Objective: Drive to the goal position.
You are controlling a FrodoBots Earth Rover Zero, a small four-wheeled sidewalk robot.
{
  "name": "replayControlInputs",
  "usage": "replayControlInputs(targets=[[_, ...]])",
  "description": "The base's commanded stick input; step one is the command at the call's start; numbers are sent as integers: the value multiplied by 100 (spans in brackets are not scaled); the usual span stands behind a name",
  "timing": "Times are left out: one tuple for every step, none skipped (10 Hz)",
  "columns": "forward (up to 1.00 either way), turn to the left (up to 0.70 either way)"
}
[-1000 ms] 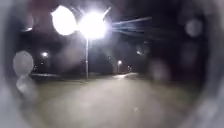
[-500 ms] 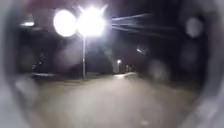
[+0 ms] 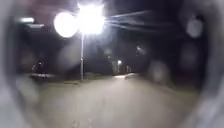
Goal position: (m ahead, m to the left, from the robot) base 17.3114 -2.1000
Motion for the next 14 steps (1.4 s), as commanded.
replayControlInputs(targets=[[100, 3], [100, 4], [100, 3], [100, 3], [100, 3], [100, 3], [100, 3], [100, 3], [100, 3], [100, 3], [100, 3], [100, 2], [100, 1], [100, 0]])
